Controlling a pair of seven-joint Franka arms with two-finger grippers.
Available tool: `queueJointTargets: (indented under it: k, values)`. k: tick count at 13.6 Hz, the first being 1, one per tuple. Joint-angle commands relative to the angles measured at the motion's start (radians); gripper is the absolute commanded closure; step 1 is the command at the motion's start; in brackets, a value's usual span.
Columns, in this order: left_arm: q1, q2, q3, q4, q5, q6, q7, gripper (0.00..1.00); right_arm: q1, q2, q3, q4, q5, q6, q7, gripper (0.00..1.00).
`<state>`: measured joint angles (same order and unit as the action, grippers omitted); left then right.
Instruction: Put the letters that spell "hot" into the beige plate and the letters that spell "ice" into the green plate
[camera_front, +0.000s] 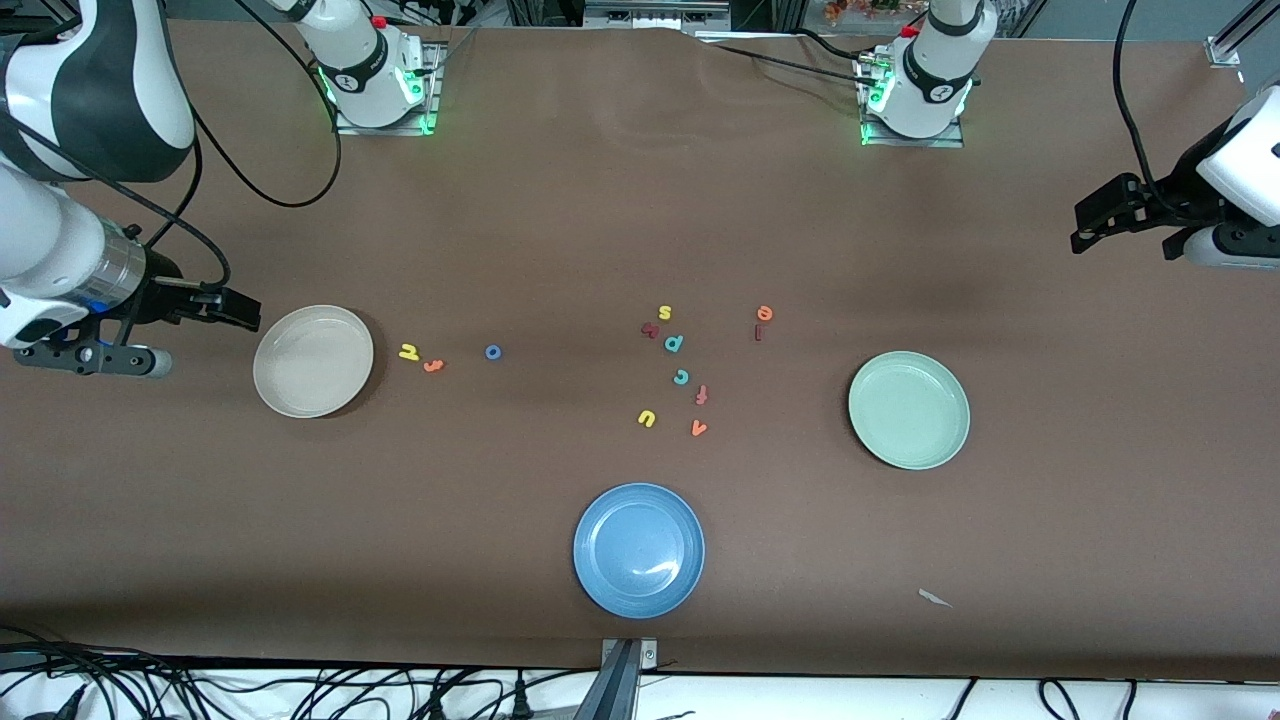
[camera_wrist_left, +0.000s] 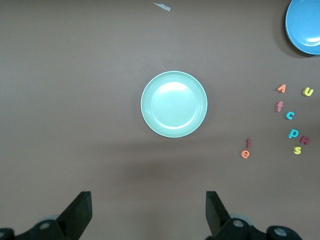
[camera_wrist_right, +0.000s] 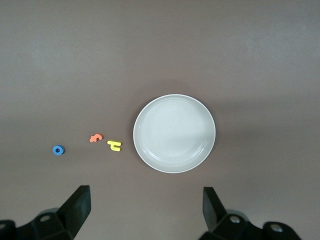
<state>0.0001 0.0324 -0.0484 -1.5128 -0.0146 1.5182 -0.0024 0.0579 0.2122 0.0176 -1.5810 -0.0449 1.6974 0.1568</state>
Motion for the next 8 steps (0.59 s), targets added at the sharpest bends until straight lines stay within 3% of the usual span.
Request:
queueJointTargets:
  k: [1,8]
  values:
    - [0.001,-0.005,-0.004,0.000,0.025,-0.010,-0.008,0.00,-0.001,-0.014,0.005,-0.005,0.000,-0.007,0.013,0.01]
    - [0.001,-0.005,-0.001,0.005,0.024,-0.012,0.002,0.00,-0.001,-0.014,0.005,-0.007,0.000,-0.005,0.013,0.01]
